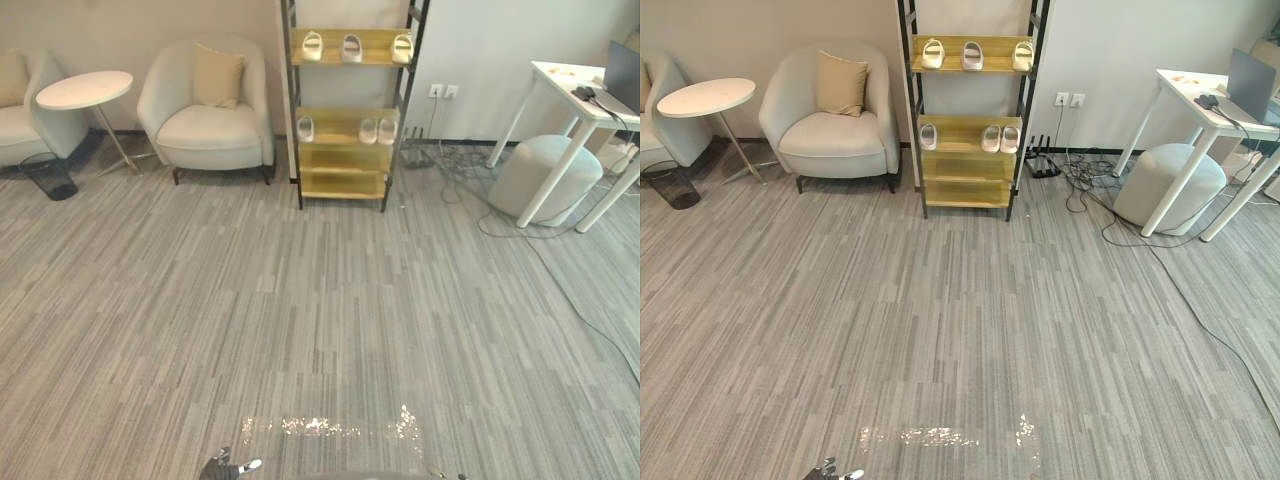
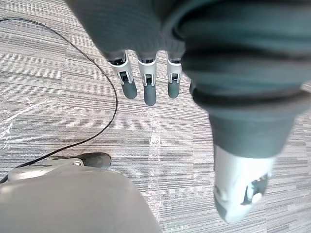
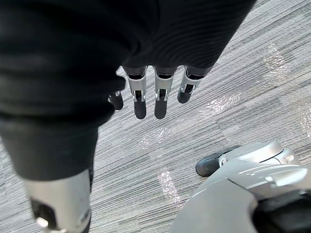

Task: Organize the slippers on the shoe rack

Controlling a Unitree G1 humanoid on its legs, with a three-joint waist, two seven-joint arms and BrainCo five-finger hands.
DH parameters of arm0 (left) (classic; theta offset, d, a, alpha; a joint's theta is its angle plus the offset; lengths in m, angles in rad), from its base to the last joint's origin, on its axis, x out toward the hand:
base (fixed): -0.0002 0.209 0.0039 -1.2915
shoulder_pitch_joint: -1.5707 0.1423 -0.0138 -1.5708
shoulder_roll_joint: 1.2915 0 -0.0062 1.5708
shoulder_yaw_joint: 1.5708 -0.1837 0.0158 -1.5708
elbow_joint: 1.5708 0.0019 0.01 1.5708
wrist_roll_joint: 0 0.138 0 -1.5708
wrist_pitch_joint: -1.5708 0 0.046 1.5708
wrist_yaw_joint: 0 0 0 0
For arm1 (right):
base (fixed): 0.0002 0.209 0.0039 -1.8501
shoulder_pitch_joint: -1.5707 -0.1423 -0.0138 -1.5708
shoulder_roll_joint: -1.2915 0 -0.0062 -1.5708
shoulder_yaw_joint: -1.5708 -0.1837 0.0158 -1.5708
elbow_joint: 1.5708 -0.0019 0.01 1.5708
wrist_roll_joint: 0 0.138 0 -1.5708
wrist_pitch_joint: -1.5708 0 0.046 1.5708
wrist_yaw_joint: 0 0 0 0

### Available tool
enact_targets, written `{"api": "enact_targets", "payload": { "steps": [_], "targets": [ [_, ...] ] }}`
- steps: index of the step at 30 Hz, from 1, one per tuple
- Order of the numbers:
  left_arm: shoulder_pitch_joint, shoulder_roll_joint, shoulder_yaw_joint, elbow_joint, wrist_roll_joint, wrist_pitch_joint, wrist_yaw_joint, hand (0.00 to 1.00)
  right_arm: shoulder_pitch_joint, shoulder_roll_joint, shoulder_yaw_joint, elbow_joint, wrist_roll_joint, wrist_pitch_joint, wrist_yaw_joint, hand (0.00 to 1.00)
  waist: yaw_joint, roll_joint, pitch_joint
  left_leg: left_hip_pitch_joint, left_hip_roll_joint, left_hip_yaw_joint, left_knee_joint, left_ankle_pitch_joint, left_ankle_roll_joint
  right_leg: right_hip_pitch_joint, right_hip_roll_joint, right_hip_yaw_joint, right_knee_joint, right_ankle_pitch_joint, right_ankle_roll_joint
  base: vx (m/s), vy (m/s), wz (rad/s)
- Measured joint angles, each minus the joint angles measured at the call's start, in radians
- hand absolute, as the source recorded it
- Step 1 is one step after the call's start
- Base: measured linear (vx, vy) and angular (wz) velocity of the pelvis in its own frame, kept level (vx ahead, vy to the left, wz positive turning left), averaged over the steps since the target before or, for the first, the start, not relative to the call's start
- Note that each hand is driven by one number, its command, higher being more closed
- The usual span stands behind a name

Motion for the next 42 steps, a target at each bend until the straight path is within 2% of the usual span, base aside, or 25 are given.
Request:
{"api": "enact_targets", "payload": {
  "steps": [27, 31, 33, 34, 35, 36, 37, 38, 39, 40, 42],
  "targets": [
    [-0.019, 0.011, -0.009, 0.016, 0.018, -0.01, 0.001, 0.0, -0.025, 0.017, -0.025, 0.001, 0.001, 0.0, 0.002, 0.0, 0.002, -0.016, 0.033, 0.031, 0.024, 0.042, 0.0, -0.012, -0.017, 0.017, 0.023, 0.039, -0.008, 0.006, -0.007, 0.0, -0.006, -0.04],
    [-0.019, 0.011, -0.01, 0.016, 0.018, -0.01, 0.004, 0.0, -0.025, 0.017, -0.026, 0.001, 0.003, 0.0, 0.002, 0.0, 0.001, -0.016, 0.033, 0.025, 0.031, 0.045, 0.007, -0.021, -0.029, 0.014, 0.03, 0.041, -0.006, 0.0, -0.013, 0.01, -0.004, -0.01],
    [-0.027, 0.014, -0.009, 0.016, 0.017, -0.01, 0.004, 0.0, -0.025, 0.017, -0.03, 0.001, 0.004, 0.0, 0.002, 0.0, -0.001, -0.013, 0.035, 0.001, 0.038, 0.048, 0.056, -0.049, -0.041, 0.013, 0.034, 0.041, 0.001, -0.014, -0.016, 0.04, -0.023, -0.03],
    [-0.034, 0.014, -0.007, 0.016, 0.017, -0.01, 0.005, 0.0, -0.028, 0.015, -0.03, -0.001, 0.004, -0.001, 0.003, 0.0, -0.001, -0.007, 0.052, -0.031, 0.057, 0.055, 0.151, -0.098, -0.067, 0.005, 0.044, 0.041, 0.035, -0.041, -0.035, 0.03, -0.022, -0.07],
    [-0.037, 0.015, -0.007, 0.015, 0.016, -0.01, 0.006, 0.0, -0.028, 0.015, -0.031, -0.001, 0.007, -0.002, 0.002, 0.0, -0.001, -0.005, 0.06, -0.053, 0.068, 0.061, 0.209, -0.12, -0.093, -0.001, 0.049, 0.041, 0.055, -0.059, -0.044, 0.04, -0.02, -0.08],
    [-0.037, 0.021, 0.0, 0.009, 0.015, -0.01, 0.006, 0.0, -0.034, 0.018, -0.031, -0.002, 0.01, -0.003, 0.002, 0.0, -0.001, -0.017, 0.072, -0.088, 0.072, 0.074, 0.307, -0.128, -0.106, -0.002, 0.048, 0.044, 0.081, -0.078, -0.054, 0.03, -0.058, -0.15],
    [-0.037, 0.019, 0.027, -0.017, 0.009, -0.009, 0.012, 0.0, -0.037, 0.022, -0.031, -0.003, 0.01, -0.004, 0.002, 0.0, -0.001, -0.021, 0.093, -0.164, 0.084, 0.089, 0.504, -0.123, -0.112, -0.004, 0.044, 0.058, 0.127, -0.106, -0.064, 0.04, -0.067, -0.29],
    [-0.026, 0.006, 0.057, -0.04, 0.001, -0.01, 0.017, 0.0, -0.036, 0.023, -0.032, -0.011, 0.012, -0.003, 0.002, 0.0, 0.004, -0.019, 0.096, -0.204, 0.098, 0.1, 0.62, -0.11, -0.114, -0.003, 0.046, 0.073, 0.161, -0.129, -0.068, 0.09, -0.093, -0.38],
    [-0.015, -0.005, 0.08, -0.054, -0.002, -0.01, 0.022, 0.0, -0.034, 0.02, -0.032, -0.02, 0.012, -0.003, 0.001, 0.0, 0.005, -0.015, 0.103, -0.245, 0.107, 0.105, 0.713, -0.097, -0.1, 0.0, 0.045, 0.085, 0.187, -0.152, -0.076, 0.15, -0.065, -0.36],
    [0.003, -0.019, 0.103, -0.076, -0.003, -0.011, 0.023, 0.0, -0.033, 0.017, -0.031, -0.047, 0.014, -0.002, -0.002, 0.0, 0.002, 0.002, 0.102, -0.302, 0.129, 0.124, 0.826, -0.127, -0.067, 0.004, 0.045, 0.094, 0.214, -0.179, -0.09, 0.22, -0.054, -0.26],
    [0.008, -0.028, 0.11, -0.092, -0.015, -0.014, 0.029, 0.0, -0.034, 0.012, -0.036, -0.046, 0.018, 0.0, -0.006, 0.0, 0.003, 0.009, 0.106, -0.357, 0.125, 0.128, 0.834, -0.159, -0.06, 0.017, 0.03, 0.115, 0.223, -0.196, -0.093, 0.21, 0.01, -0.25]
  ]
}}
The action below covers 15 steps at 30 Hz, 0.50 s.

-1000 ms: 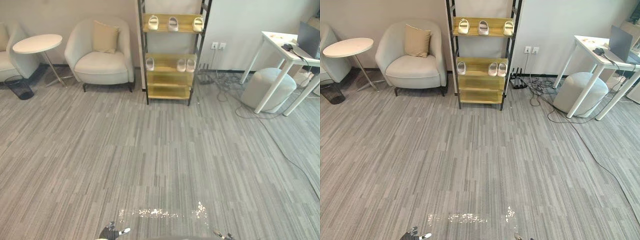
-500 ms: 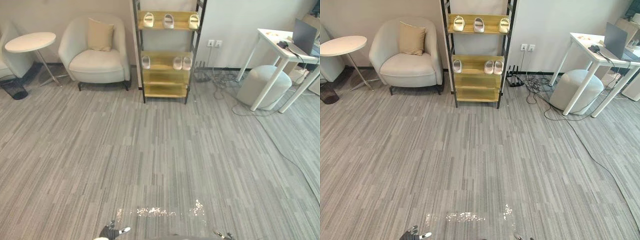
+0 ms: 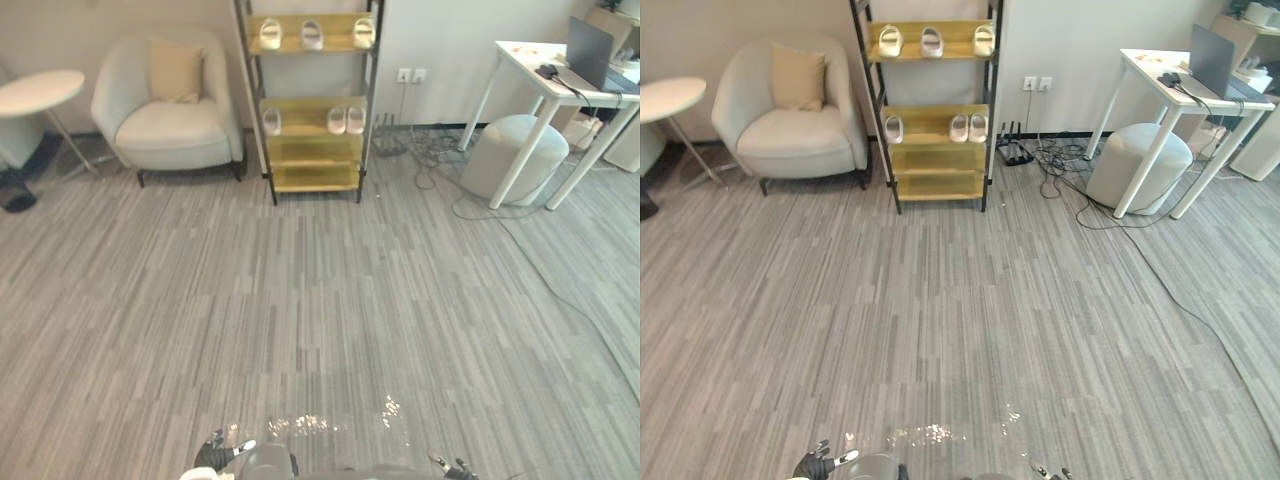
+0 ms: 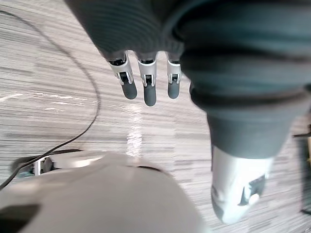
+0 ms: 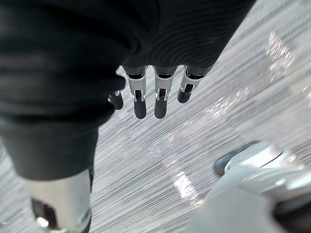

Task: Organize the slippers on the shoe rack

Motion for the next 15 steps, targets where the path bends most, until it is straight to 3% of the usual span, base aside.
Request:
{"api": "enact_targets", "payload": {
  "steps": [2, 4, 5, 6, 7, 8, 9, 10, 11, 12, 13, 15],
  "targets": [
    [0.006, -0.002, 0.0, 0.001, -0.02, -0.001, 0.009, 0.0, -0.012, 0.001, -0.006, 0.004, 0.006, 0.003, -0.005, 0.0, 0.007, 0.0, 0.0, -0.035, -0.022, 0.011, -0.167, 0.002, 0.0, -0.003, -0.029, 0.036, 0.001, -0.024, 0.015, 0.25, 0.103, -0.45],
    [0.007, -0.005, -0.002, 0.004, -0.024, 0.0, 0.012, 0.0, -0.033, 0.0, -0.006, 0.01, 0.021, 0.004, -0.011, 0.0, 0.009, 0.003, -0.002, -0.033, -0.036, 0.016, -0.357, 0.045, -0.002, -0.003, -0.05, 0.063, 0.002, -0.05, 0.033, 0.25, 0.134, -0.53],
    [0.013, -0.013, -0.011, 0.015, -0.024, -0.002, 0.013, 0.0, -0.035, -0.012, -0.005, 0.01, 0.022, 0.002, -0.011, 0.0, 0.009, 0.024, -0.015, -0.023, -0.032, 0.009, -0.452, 0.071, 0.014, -0.005, -0.042, 0.08, 0.019, -0.084, 0.05, 0.47, 0.231, -0.49],
    [0.013, -0.009, -0.009, 0.029, -0.025, 0.0, 0.012, 0.0, -0.033, -0.011, -0.006, 0.013, 0.02, 0.005, -0.012, 0.0, 0.01, 0.014, -0.02, -0.018, -0.042, -0.001, -0.437, 0.102, 0.042, -0.004, -0.052, 0.086, 0.064, -0.133, 0.067, 0.5, 0.233, -0.4],
    [0.015, 0.007, -0.009, 0.03, -0.023, 0.0, 0.011, 0.0, -0.025, 0.003, -0.006, 0.012, 0.02, 0.005, -0.011, 0.0, 0.01, -0.01, -0.04, -0.006, -0.069, 0.017, -0.431, 0.069, 0.047, -0.013, -0.079, 0.086, 0.13, -0.162, 0.094, 0.54, 0.204, -0.32],
    [0.009, 0.023, -0.011, 0.03, -0.023, 0.002, 0.011, 0.0, -0.017, 0.02, -0.013, 0.007, 0.014, 0.004, -0.009, 0.0, 0.009, -0.042, -0.048, 0.021, -0.094, 0.039, -0.443, 0.037, 0.051, -0.108, -0.091, 0.065, 0.359, -0.184, 0.14, 0.49, 0.177, -0.24],
    [0.01, 0.034, -0.017, 0.034, -0.024, 0.002, 0.01, 0.0, -0.03, 0.027, -0.016, 0.004, -0.002, 0.004, -0.007, 0.0, 0.007, -0.055, -0.038, 0.059, -0.109, 0.043, -0.457, 0.02, 0.059, -0.198, -0.097, 0.048, 0.581, -0.137, 0.224, 0.5, 0.177, -0.07],
    [-0.001, 0.044, -0.036, 0.042, -0.023, 0.004, 0.01, 0.0, -0.038, 0.029, -0.017, 0.004, -0.019, 0.004, -0.004, 0.0, -0.003, -0.057, -0.032, 0.088, -0.115, 0.036, -0.458, 0.011, 0.068, -0.255, -0.105, 0.031, 0.717, -0.111, 0.273, 0.42, 0.162, 0.2],
    [-0.003, 0.048, -0.045, 0.045, -0.024, 0.01, 0.01, 0.0, -0.031, 0.03, -0.018, 0.003, -0.02, 0.005, -0.002, 0.0, -0.009, -0.057, -0.03, 0.128, -0.119, 0.031, -0.46, -0.005, 0.073, -0.295, -0.126, -0.017, 0.822, -0.108, 0.261, 0.58, 0.156, 0.29],
    [-0.007, 0.047, -0.05, 0.045, -0.024, 0.012, 0.011, 0.0, -0.025, 0.028, -0.025, 0.003, -0.02, 0.006, 0.001, 0.0, -0.004, -0.052, -0.025, 0.2, -0.122, 0.023, -0.489, -0.018, 0.076, -0.325, -0.162, -0.102, 0.882, -0.119, 0.219, 0.72, 0.148, 0.15],
    [-0.011, 0.042, -0.05, 0.044, -0.024, 0.012, 0.011, 0.0, -0.027, 0.021, -0.024, 0.002, -0.027, 0.006, 0.004, 0.0, 0.0, -0.045, -0.021, 0.286, -0.116, 0.019, -0.543, -0.019, 0.078, -0.346, -0.175, -0.171, 0.87, -0.145, 0.173, 0.73, 0.126, 0.05],
    [-0.027, 0.029, -0.053, 0.044, -0.024, 0.012, 0.01, 0.0, -0.034, 0.006, -0.019, -0.01, -0.051, 0.002, 0.009, 0.0, -0.007, -0.019, -0.019, 0.369, -0.08, 0.007, -0.604, -0.018, 0.077, -0.393, -0.161, -0.265, 0.763, -0.162, 0.14, 0.6, 0.025, 0.16]
  ]
}}
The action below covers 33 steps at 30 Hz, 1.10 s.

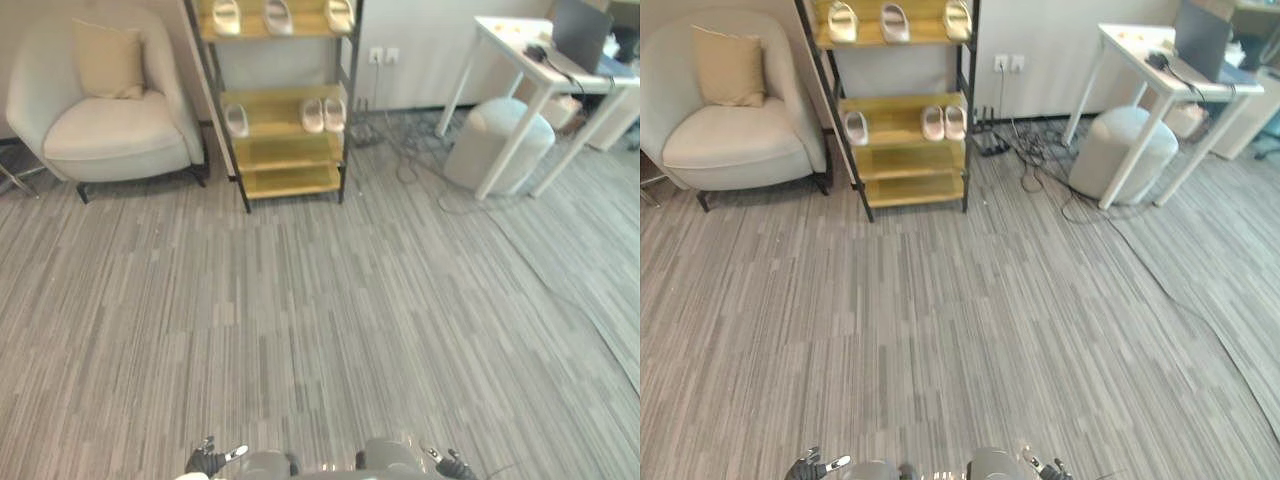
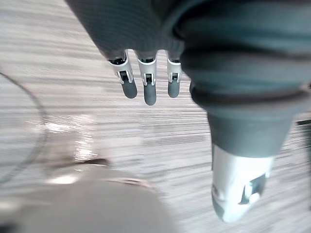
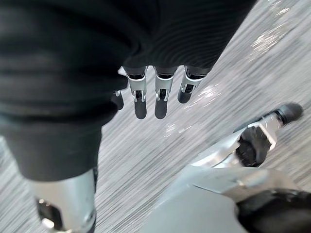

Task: Organize the slippers on the shoe rack

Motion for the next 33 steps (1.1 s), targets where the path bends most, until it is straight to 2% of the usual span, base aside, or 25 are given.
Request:
{"api": "enact_targets", "payload": {
  "steps": [2, 3, 4, 5, 6, 7, 8, 9, 10, 11, 13, 15, 17, 19, 20, 21, 22, 23, 24, 25, 27, 28, 30, 31, 33],
  "targets": [
    [-0.023, -0.012, -0.002, 0.0, 0.001, -0.002, -0.001, 0.0, -0.011, -0.01, 0.015, -0.011, -0.006, -0.003, 0.0, 0.0, -0.007, 0.011, 0.005, 0.026, 0.027, -0.018, -0.01, 0.0, 0.0, -0.069, 0.029, -0.014, -0.184, 0.025, -0.023, 0.58, -0.049, 0.34],
    [-0.039, -0.025, -0.01, 0.0, 0.001, -0.004, -0.001, 0.0, -0.014, -0.014, 0.025, -0.013, -0.006, -0.002, 0.0, 0.0, -0.011, 0.014, 0.007, 0.044, 0.036, -0.024, -0.012, -0.003, -0.023, -0.09, 0.057, 0.011, -0.358, 0.11, -0.025, 0.58, -0.119, 0.4],
    [-0.043, -0.035, -0.018, -0.003, 0.0, -0.009, -0.004, 0.0, -0.004, -0.012, 0.036, -0.01, -0.007, -0.002, 0.0, 0.0, -0.012, 0.003, 0.003, 0.063, 0.024, -0.04, -0.01, -0.014, -0.045, -0.085, 0.067, 0.042, -0.512, 0.263, -0.053, 0.58, -0.142, 0.4],
    [-0.042, -0.036, -0.016, -0.002, 0.001, -0.01, -0.005, 0.0, 0.007, -0.005, 0.043, -0.006, -0.007, -0.001, 0.0, 0.0, -0.012, -0.02, -0.004, 0.088, 0.011, -0.047, -0.005, -0.027, -0.066, -0.086, 0.061, 0.063, -0.558, 0.394, -0.084, 0.61, -0.184, 0.2],
    [-0.055, -0.077, 0.0, 0.014, 0.001, -0.01, -0.003, 0.0, -0.006, -0.027, 0.041, 0.01, -0.007, 0.004, 0.002, 0.0, -0.011, 0.029, 0.003, 0.117, 0.047, -0.064, 0.026, -0.044, -0.092, -0.086, 0.085, 0.049, -0.476, 0.357, -0.088, 0.59, -0.184, 0.15],
    [-0.054, -0.111, 0.017, 0.012, 0.008, -0.011, -0.007, 0.0, -0.005, -0.037, 0.042, 0.003, -0.008, 0.002, 0.001, 0.0, -0.013, 0.056, -0.005, 0.088, 0.066, -0.078, 0.106, -0.027, -0.119, -0.064, 0.097, 0.033, -0.471, 0.314, -0.095, 0.7, -0.216, 0.1],
    [-0.055, -0.118, 0.041, 0.005, 0.008, -0.011, -0.006, 0.0, -0.002, -0.042, 0.041, -0.004, -0.007, 0.001, 0.001, 0.0, -0.02, 0.065, -0.006, 0.047, 0.073, -0.093, 0.211, -0.01, -0.134, -0.042, 0.099, 0.025, -0.48, 0.281, -0.103, 0.54, -0.159, 0.16],
    [-0.059, -0.137, 0.069, -0.007, 0.008, -0.011, -0.005, 0.0, -0.001, -0.048, 0.041, -0.012, -0.007, 0.002, 0.0, 0.0, -0.025, 0.078, 0.002, -0.019, 0.093, -0.096, 0.372, 0.034, -0.123, -0.01, 0.106, 0.016, -0.491, 0.259, -0.109, 0.51, -0.156, 0.22],
    [-0.059, -0.151, 0.105, -0.028, 0.005, -0.011, -0.004, 0.0, 0.004, -0.049, 0.041, -0.03, -0.003, 0.003, -0.006, 0.0, -0.024, 0.085, 0.02, -0.114, 0.142, -0.086, 0.602, 0.053, -0.12, 0.063, 0.12, 0.005, -0.533, 0.241, -0.12, 0.46, -0.139, 0.23],
    [-0.056, -0.154, 0.114, -0.048, 0.004, -0.013, -0.004, 0.0, 0.009, -0.048, 0.041, -0.034, -0.003, 0.002, -0.013, 0.0, -0.021, 0.086, 0.029, -0.155, 0.171, -0.062, 0.708, 0.043, -0.119, 0.133, 0.131, -0.001, -0.567, 0.232, -0.129, 0.53, -0.15, 0.18],
    [-0.052, -0.15, 0.117, -0.079, 0.001, -0.014, -0.003, 0.0, 0.011, -0.034, 0.045, -0.037, -0.002, 0.001, -0.02, 0.0, -0.007, 0.061, 0.032, -0.216, 0.192, -0.011, 0.77, 0.025, -0.105, 0.234, 0.131, -0.003, -0.627, 0.215, -0.134, 0.35, -0.094, 0.02],
    [-0.057, -0.148, 0.107, -0.102, -0.002, -0.025, -0.003, 0.0, -0.004, -0.022, 0.045, -0.039, 0.0, -0.002, -0.021, 0.0, 0.008, 0.045, 0.029, -0.304, 0.184, 0.044, 0.67, 0.006, -0.088, 0.319, 0.127, 0.0, -0.71, 0.212, -0.127, 0.29, -0.045, -0.01],
    [-0.065, -0.149, 0.097, -0.102, -0.002, -0.035, -0.002, 0.0, -0.036, -0.017, 0.044, -0.031, 0.001, 0.0, -0.021, 0.0, 0.011, 0.042, 0.03, -0.357, 0.134, 0.051, 0.431, 0.003, -0.081, 0.358, 0.114, 0.007, -0.752, 0.201, -0.107, 0.31, 0.048, -0.04],
    [-0.068, -0.145, 0.074, -0.096, -0.002, -0.036, 0.0, 0.0, -0.043, -0.007, 0.045, -0.023, 0.001, 0.0, -0.021, 0.0, 0.016, 0.043, 0.03, -0.348, 0.059, 0.015, 0.118, 0.08, -0.078, 0.389, 0.092, 0.027, -0.782, 0.183, -0.077, 0.34, 0.143, -0.19],
    [-0.07, -0.144, 0.069, -0.09, -0.002, -0.037, 0.0, 0.0, -0.047, -0.005, 0.048, -0.018, 0.001, 0.001, -0.021, 0.0, 0.023, 0.046, 0.028, -0.344, 0.044, 0.0, 0.046, 0.145, -0.071, 0.394, 0.088, 0.041, -0.786, 0.17, -0.059, 0.37, 0.175, -0.4],
    [-0.071, -0.144, 0.067, -0.083, -0.002, -0.037, 0.001, 0.0, -0.062, -0.004, 0.055, -0.011, -0.001, 0.002, -0.021, 0.0, 0.03, 0.045, 0.026, -0.335, 0.031, -0.013, 0.043, 0.19, -0.056, 0.396, 0.082, 0.062, -0.778, 0.151, -0.041, 0.42, 0.187, -0.48],
    [-0.076, -0.135, 0.065, -0.073, -0.002, -0.036, -0.001, 0.0, -0.064, 0.008, 0.06, -0.008, -0.002, 0.002, -0.021, 0.0, 0.033, 0.032, 0.021, -0.334, 0.006, -0.021, 0.064, 0.218, -0.019, 0.406, 0.062, 0.078, -0.751, 0.115, -0.019, 0.45, 0.183, -0.39],
    [-0.078, -0.128, 0.065, -0.069, -0.002, -0.035, -0.002, 0.0, -0.061, 0.015, 0.062, -0.007, -0.003, 0.002, -0.021, 0.0, 0.033, 0.032, 0.014, -0.332, -0.001, -0.017, 0.082, 0.211, -0.013, 0.404, 0.051, 0.085, -0.724, 0.097, -0.007, 0.47, 0.165, -0.3],
    [-0.084, -0.114, 0.058, -0.057, -0.002, -0.032, -0.004, 0.0, -0.06, 0.023, 0.065, 0.001, -0.005, 0.002, -0.02, 0.0, 0.033, 0.009, 0.009, -0.319, -0.021, -0.003, 0.113, 0.168, -0.001, 0.36, 0.025, 0.105, -0.585, 0.058, 0.033, 0.46, 0.172, -0.18],
    [-0.089, -0.1, 0.039, -0.04, -0.002, -0.03, -0.006, 0.0, -0.061, 0.029, 0.065, -0.002, -0.005, 0.001, -0.02, 0.0, 0.033, -0.005, 0.003, -0.291, -0.03, 0.013, 0.122, 0.139, 0.01, 0.281, 0.007, 0.129, -0.378, 0.051, 0.054, 0.44, 0.183, -0.12],
    [-0.094, -0.078, 0.015, -0.028, -0.001, -0.029, -0.01, 0.0, -0.065, 0.042, 0.066, -0.002, -0.006, 0.001, -0.018, 0.0, 0.027, -0.032, -0.003, -0.245, -0.053, 0.011, 0.121, 0.108, 0.022, 0.189, -0.017, 0.147, -0.138, 0.069, 0.095, 0.46, 0.157, 0.1],
    [-0.102, -0.065, -0.004, -0.009, 0.0, -0.02, -0.015, 0.0, -0.068, 0.043, 0.065, 0.001, -0.007, 0.001, -0.015, 0.0, 0.026, -0.037, 0.002, -0.178, -0.062, 0.006, 0.111, 0.083, 0.029, 0.154, -0.029, 0.14, -0.012, 0.062, 0.089, 0.6, 0.12, 0.18],
    [-0.098, -0.065, -0.009, 0.003, -0.001, -0.011, -0.017, 0.0, -0.07, 0.043, 0.069, 0.0, -0.008, 0.0, -0.01, 0.0, 0.023, -0.033, 0.002, -0.081, -0.06, -0.014, 0.055, 0.071, 0.033, 0.133, -0.038, 0.08, 0.011, 0.04, 0.05, 0.51, 0.065, 0.19],
    [-0.097, -0.071, -0.01, 0.006, 0.0, -0.011, -0.019, 0.0, -0.073, 0.039, 0.069, -0.003, -0.008, -0.002, -0.004, 0.0, 0.018, -0.025, 0.0, -0.031, -0.047, -0.021, 0.009, 0.071, 0.033, 0.107, -0.039, 0.028, -0.036, 0.025, 0.024, 0.47, 0.013, 0.25],
    [-0.097, -0.078, -0.01, 0.008, -0.001, -0.01, -0.02, 0.0, -0.078, 0.033, 0.067, -0.01, -0.007, -0.004, 0.0, 0.0, 0.015, -0.011, 0.003, 0.011, -0.018, -0.024, -0.029, 0.066, 0.023, 0.047, -0.024, -0.016, -0.186, 0.026, 0.011, 0.43, -0.028, 0.21]
  ]
}}
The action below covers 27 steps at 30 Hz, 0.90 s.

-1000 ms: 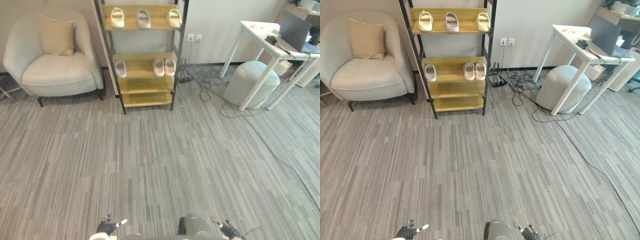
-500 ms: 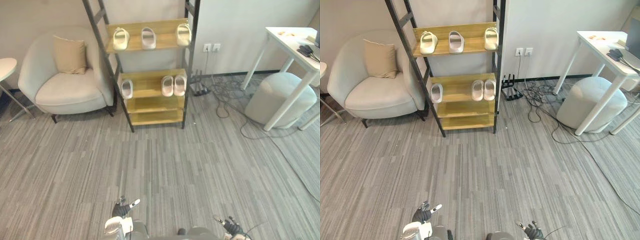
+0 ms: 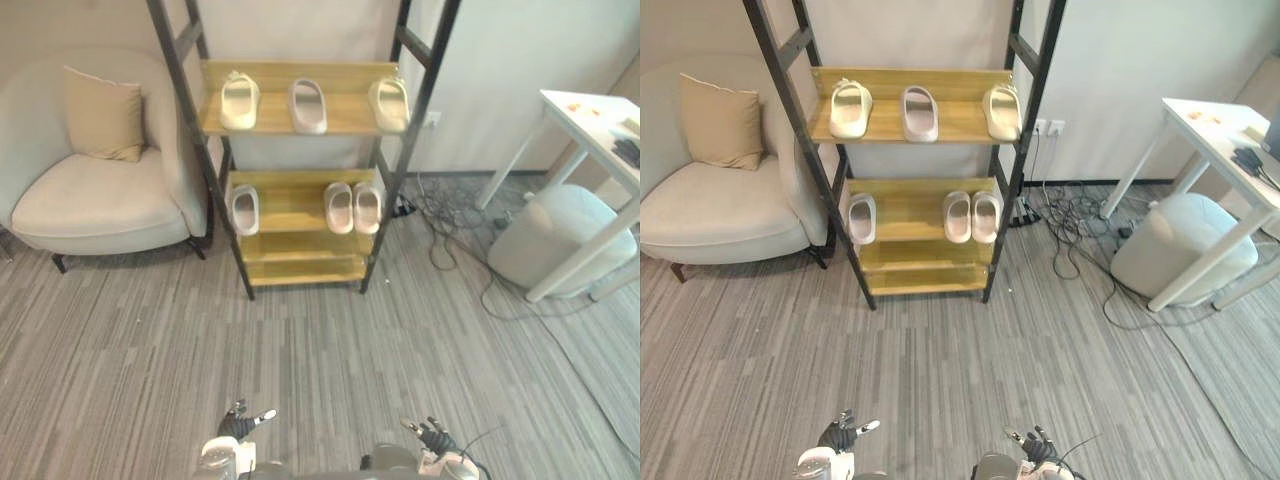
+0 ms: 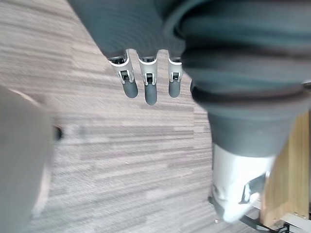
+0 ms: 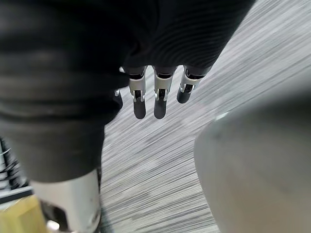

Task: Organize the slippers on the shoe rack

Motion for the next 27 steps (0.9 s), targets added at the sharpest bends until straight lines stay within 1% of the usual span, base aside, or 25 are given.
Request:
{"api": "enact_targets", "payload": {
  "steps": [1, 2, 3, 4, 5, 6, 7, 8, 9, 10, 11, 12, 13, 15, 16, 17, 18, 19, 20, 21, 22, 23, 24, 25, 27],
  "targets": [
    [0.0, -0.001, -0.002, 0.0, 0.0, 0.0, 0.0, 0.0, -0.003, -0.005, 0.0, -0.003, 0.0, -0.001, 0.0, 0.0, -0.003, 0.011, 0.004, 0.013, 0.02, -0.007, -0.001, -0.012, -0.02, -0.021, 0.028, -0.001, -0.109, 0.026, -0.009, 0.33, -0.064, 0.12],
    [0.003, 0.002, -0.006, 0.001, 0.0, 0.0, 0.0, 0.0, -0.003, -0.005, 0.0, -0.003, 0.0, -0.002, 0.0, 0.0, -0.004, 0.011, 0.004, 0.021, 0.027, -0.012, -0.001, -0.017, -0.028, -0.026, 0.044, 0.008, -0.189, 0.061, -0.013, 0.52, -0.151, 0.12],
    [0.011, 0.011, -0.008, 0.008, 0.001, -0.001, 0.0, 0.0, 0.002, -0.003, 0.001, -0.001, 0.001, -0.002, 0.0, 0.0, -0.004, 0.001, -0.001, 0.039, 0.027, -0.017, 0.002, -0.032, -0.053, -0.021, 0.068, 0.043, -0.339, 0.179, -0.039, 0.44, -0.159, 0.11],
    [0.011, 0.012, -0.007, 0.01, 0.001, 0.0, 0.001, 0.0, 0.004, -0.003, 0.001, 0.0, 0.001, -0.002, 0.0, 0.0, -0.004, -0.002, -0.003, 0.042, 0.026, -0.019, 0.003, -0.041, -0.067, -0.02, 0.072, 0.051, -0.363, 0.23, -0.053, 0.53, -0.207, 0.24],
    [0.01, -0.004, -0.001, 0.03, 0.002, 0.001, 0.002, 0.0, 0.0, -0.015, -0.002, -0.002, 0.001, -0.005, 0.0, 0.0, -0.012, 0.032, -0.006, 0.074, 0.051, -0.043, 0.014, -0.066, -0.095, 0.0, 0.091, 0.032, -0.344, 0.268, -0.066, 0.45, -0.183, 0.22],
    [0.012, -0.031, 0.011, 0.033, 0.004, 0.001, 0.001, 0.0, 0.002, -0.028, 0.0, 0.004, 0.001, -0.005, 0.0, 0.0, -0.011, 0.061, -0.02, 0.062, 0.074, -0.053, 0.054, -0.062, -0.101, 0.022, 0.102, 0.018, -0.358, 0.246, -0.08, 0.45, -0.186, 0.23],
    [0.011, -0.039, 0.014, 0.032, 0.004, 0.0, 0.001, 0.0, 0.002, -0.032, 0.0, 0.01, 0.001, -0.005, 0.001, 0.0, -0.011, 0.07, -0.021, 0.049, 0.076, -0.061, 0.087, -0.06, -0.103, 0.033, 0.106, 0.015, -0.366, 0.234, -0.081, 0.45, -0.182, 0.24],
    [0.006, -0.058, 0.036, 0.025, 0.005, 0.0, 0.001, 0.0, 0.001, -0.04, -0.003, 0.007, 0.003, -0.005, 0.0, 0.0, -0.012, 0.091, -0.015, -0.004, 0.087, -0.071, 0.226, -0.05, -0.122, 0.07, 0.111, -0.002, -0.387, 0.219, -0.086, 0.4, -0.171, 0.27],
    [0.004, -0.064, 0.055, 0.017, 0.005, 0.0, 0.002, 0.0, 0.002, -0.042, -0.001, 0.003, 0.003, -0.005, 0.0, 0.0, -0.011, 0.09, -0.01, -0.07, 0.097, -0.068, 0.374, -0.013, -0.17, 0.11, 0.111, -0.004, -0.417, 0.212, -0.096, 0.44, -0.167, 0.35],
    [0.006, -0.067, 0.074, -0.002, 0.005, -0.002, 0.002, 0.0, 0.009, -0.039, -0.001, -0.001, 0.005, -0.004, -0.003, 0.0, -0.005, 0.083, -0.003, -0.149, 0.132, -0.056, 0.559, -0.011, -0.168, 0.174, 0.109, -0.017, -0.462, 0.208, -0.102, 0.33, -0.121, 0.22],
    [0.008, -0.068, 0.081, -0.015, 0.005, -0.003, 0.003, 0.0, 0.017, -0.036, 0.0, -0.002, 0.004, -0.004, -0.005, 0.0, -0.003, 0.08, -0.001, -0.18, 0.154, -0.026, 0.63, -0.035, -0.156, 0.225, 0.11, -0.022, -0.491, 0.206, -0.106, 0.25, -0.073, 0.13],
    [0.011, -0.068, 0.082, -0.026, 0.005, -0.003, 0.003, 0.0, 0.023, -0.033, -0.001, -0.002, 0.005, -0.004, -0.005, 0.0, 0.001, 0.076, 0.001, -0.199, 0.17, 0.005, 0.653, -0.048, -0.141, 0.262, 0.108, -0.028, -0.513, 0.206, -0.106, 0.24, -0.043, 0.03],
    [0.013, -0.068, 0.079, -0.038, 0.005, -0.005, 0.003, 0.0, 0.025, -0.028, -0.001, -0.003, 0.005, -0.004, -0.007, 0.0, 0.001, 0.068, 0.003, -0.231, 0.175, 0.043, 0.626, -0.06, -0.121, 0.309, 0.098, -0.027, -0.551, 0.205, -0.105, 0.24, -0.003, -0.03],
    [0.008, -0.07, 0.06, -0.05, 0.006, -0.009, 0.002, 0.0, 0.023, -0.025, -0.001, -0.004, 0.005, -0.004, -0.008, 0.0, -0.001, 0.065, 0.005, -0.282, 0.163, 0.061, 0.514, -0.061, -0.119, 0.33, 0.083, -0.025, -0.583, 0.201, -0.091, 0.19, 0.06, -0.05],
    [0.0, -0.068, 0.036, -0.051, 0.01, -0.009, 0.002, 0.0, 0.018, -0.026, -0.004, -0.002, 0.009, -0.003, -0.012, 0.0, 0.0, 0.064, 0.005, -0.302, 0.137, 0.055, 0.346, -0.051, -0.118, 0.339, 0.071, -0.02, -0.586, 0.193, -0.074, 0.19, 0.143, -0.04],
    [0.0, -0.069, 0.022, -0.05, 0.013, -0.009, 0.001, 0.0, 0.018, -0.027, -0.003, -0.001, 0.01, -0.003, -0.014, 0.0, -0.001, 0.065, 0.005, -0.302, 0.116, 0.038, 0.204, -0.013, -0.116, 0.342, 0.066, -0.015, -0.584, 0.184, -0.057, 0.2, 0.169, -0.06],
    [0.0, -0.069, 0.008, -0.049, 0.018, -0.009, 0.001, 0.0, 0.019, -0.031, -0.002, -0.001, 0.011, -0.003, -0.015, 0.0, -0.001, 0.071, 0.003, -0.292, 0.109, 0.025, 0.112, 0.036, -0.119, 0.341, 0.071, -0.012, -0.583, 0.178, -0.046, 0.2, 0.205, -0.14],
    [-0.003, -0.067, -0.002, -0.049, 0.021, -0.011, -0.001, 0.0, 0.013, -0.035, 0.003, 0.018, 0.009, -0.002, -0.019, 0.0, 0.005, 0.067, 0.007, -0.282, 0.098, 0.012, 0.072, 0.123, -0.091, 0.343, 0.072, 0.01, -0.577, 0.163, -0.024, 0.21, 0.187, -0.11],
    [-0.003, -0.054, -0.006, -0.048, 0.023, -0.01, -0.001, 0.0, 0.004, -0.024, 0.01, 0.024, 0.008, 0.002, -0.02, 0.0, 0.005, 0.042, -0.004, -0.274, 0.074, 0.016, 0.061, 0.113, -0.08, 0.342, 0.049, 0.023, -0.577, 0.152, -0.007, 0.17, 0.142, -0.07],
    [-0.005, -0.044, -0.006, -0.046, 0.025, -0.01, -0.002, 0.0, 0.005, -0.015, 0.011, 0.025, 0.007, 0.002, -0.02, 0.0, 0.004, 0.028, -0.007, -0.277, 0.063, 0.017, 0.065, 0.101, -0.077, 0.343, 0.041, 0.023, -0.574, 0.142, 0.001, 0.3, 0.167, -0.04],
    [-0.021, -0.023, -0.008, -0.029, 0.031, -0.009, -0.005, 0.0, 0.008, 0.008, 0.01, 0.026, 0.004, 0.002, -0.021, 0.0, 0.005, -0.01, -0.005, -0.272, 0.035, 0.039, 0.095, 0.045, -0.058, 0.339, 0.0, 0.033, -0.519, 0.104, 0.023, 0.25, 0.145, -0.1],
    [-0.022, -0.022, -0.009, -0.029, 0.031, -0.007, -0.004, 0.0, 0.008, 0.008, 0.013, 0.026, 0.002, 0.003, -0.019, 0.0, 0.006, -0.014, -0.005, -0.268, 0.028, 0.044, 0.102, 0.032, -0.055, 0.329, -0.01, 0.041, -0.49, 0.097, 0.032, 0.35, 0.23, -0.28],
    [-0.028, -0.024, -0.015, -0.017, 0.035, -0.004, -0.004, 0.0, 0.006, 0.004, 0.017, 0.024, 0.001, 0.003, -0.017, 0.0, 0.008, -0.007, -0.005, -0.24, 0.018, 0.061, 0.105, 0.005, -0.042, 0.28, -0.03, 0.072, -0.353, 0.088, 0.041, 0.26, 0.215, -0.3],
    [-0.03, -0.02, -0.038, -0.001, 0.04, -0.003, -0.005, 0.0, 0.005, -0.002, 0.015, 0.018, 0.002, 0.001, -0.015, 0.0, 0.005, 0.001, -0.003, -0.204, 0.009, 0.069, 0.097, -0.001, -0.03, 0.208, -0.044, 0.108, -0.172, 0.095, 0.039, 0.21, 0.182, -0.24],
    [-0.031, -0.003, -0.073, 0.012, 0.041, 0.0, -0.006, 0.0, 0.006, -0.003, 0.015, 0.018, 0.001, 0.0, -0.012, 0.0, -0.011, -0.005, -0.004, -0.156, -0.008, 0.064, 0.092, -0.018, -0.015, 0.151, -0.058, 0.129, -0.011, 0.073, 0.052, 0.23, 0.121, 0.19]
  ]
}}
